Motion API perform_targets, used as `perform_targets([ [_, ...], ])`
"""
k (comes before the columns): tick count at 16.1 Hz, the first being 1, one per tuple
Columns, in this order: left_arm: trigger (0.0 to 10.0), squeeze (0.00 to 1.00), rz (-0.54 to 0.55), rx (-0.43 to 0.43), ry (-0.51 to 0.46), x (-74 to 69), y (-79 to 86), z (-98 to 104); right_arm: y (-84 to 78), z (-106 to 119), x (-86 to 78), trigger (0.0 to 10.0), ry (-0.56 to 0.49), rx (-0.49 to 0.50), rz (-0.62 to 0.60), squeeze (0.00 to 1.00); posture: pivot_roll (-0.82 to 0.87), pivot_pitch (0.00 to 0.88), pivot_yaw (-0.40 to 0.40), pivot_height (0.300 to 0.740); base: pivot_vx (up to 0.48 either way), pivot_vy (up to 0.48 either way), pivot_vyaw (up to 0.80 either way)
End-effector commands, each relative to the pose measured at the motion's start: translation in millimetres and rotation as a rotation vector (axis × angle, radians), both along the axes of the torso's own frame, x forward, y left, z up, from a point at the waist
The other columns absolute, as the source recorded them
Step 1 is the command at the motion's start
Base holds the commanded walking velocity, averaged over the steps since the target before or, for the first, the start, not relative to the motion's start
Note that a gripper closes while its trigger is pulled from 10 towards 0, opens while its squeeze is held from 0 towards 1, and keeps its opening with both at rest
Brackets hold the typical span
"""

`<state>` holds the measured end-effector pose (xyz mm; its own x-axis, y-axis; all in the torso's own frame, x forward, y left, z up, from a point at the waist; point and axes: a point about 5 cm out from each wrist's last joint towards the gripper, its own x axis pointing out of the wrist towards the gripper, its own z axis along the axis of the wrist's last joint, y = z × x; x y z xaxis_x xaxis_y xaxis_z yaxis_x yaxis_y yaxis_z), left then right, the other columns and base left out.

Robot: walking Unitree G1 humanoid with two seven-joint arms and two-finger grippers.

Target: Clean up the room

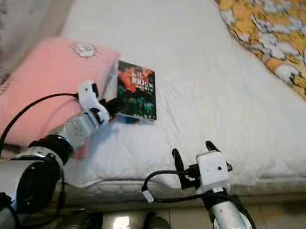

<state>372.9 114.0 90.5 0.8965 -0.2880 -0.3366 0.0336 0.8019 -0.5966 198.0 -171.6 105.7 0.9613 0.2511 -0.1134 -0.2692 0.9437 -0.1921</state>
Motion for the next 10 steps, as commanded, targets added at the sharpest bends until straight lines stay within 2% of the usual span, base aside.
perform_targets([
  [1, 10.0, 0.0, 0.007, 0.075, 0.136, -15.7, 4.8, -28, -0.2, 11, 0.6, 10.0, -0.02, 0.04, 0.003, 0.0, -0.37, 0.251, -0.057, 0.731, 0.0, 0.0, 0.0],
  [2, 10.0, 0.0, 0.034, 0.08, 0.138, -15.8, 10.8, -29, 1.9, 10, -0.3, 10.0, -0.013, 0.043, 0.018, 0.0, -0.37, 0.259, -0.056, 0.731, 0.0, 0.0, 0.0],
  [3, 10.0, 0.0, 0.118, 0.154, 0.137, -15.5, 30.9, -30, 5.5, 5, -4.9, 10.0, 0.025, 0.043, 0.058, 0.0, -0.36, 0.271, -0.054, 0.731, 0.0, 0.0, 0.0],
  [4, 10.0, 0.0, 0.137, 0.194, 0.136, -15.7, 37.0, -31, 5.8, 3, -6.4, 10.0, 0.039, 0.043, 0.069, 0.0, -0.36, 0.271, -0.054, 0.731, 0.0, 0.0, 0.0],
  [5, 10.0, 0.0, 0.155, 0.312, 0.14, -17.4, 47.6, -33, 4.9, -4, -10.0, 10.0, 0.079, 0.04, 0.087, 0.0, -0.35, 0.28, -0.055, 0.731, 0.0, 0.0, 0.0],
  [6, 10.0, 0.0, 0.154, 0.345, 0.139, -18.0, 49.5, -33, 4.5, -5, -10.8, 10.0, 0.089, 0.039, 0.089, 0.0, -0.35, 0.28, -0.055, 0.731, 0.0, 0.0, 0.0],
  [7, 10.0, 0.0, 0.16, 0.454, 0.147, -20.4, 57.2, -36, 3.5, -7, -11.8, 10.0, 0.108, 0.038, 0.09, 0.0, -0.35, 0.286, -0.055, 0.731, 0.0, 0.0, 0.0],
  [8, 10.0, 0.0, 0.176, 0.507, 0.129, -19.4, 63.2, -33, 3.2, -8, -12.5, 10.0, 0.116, 0.038, 0.089, 0.0, -0.35, 0.287, -0.053, 0.731, 0.0, 0.0, 0.0],
  [10, 10.0, 0.0, 0.161, 0.567, 0.103, -17.5, 65.6, -30, 2.7, -10, -13.8, 10.0, 0.129, 0.038, 0.089, 0.0, -0.35, 0.292, -0.053, 0.731, 0.0, 0.0, 0.0],
])
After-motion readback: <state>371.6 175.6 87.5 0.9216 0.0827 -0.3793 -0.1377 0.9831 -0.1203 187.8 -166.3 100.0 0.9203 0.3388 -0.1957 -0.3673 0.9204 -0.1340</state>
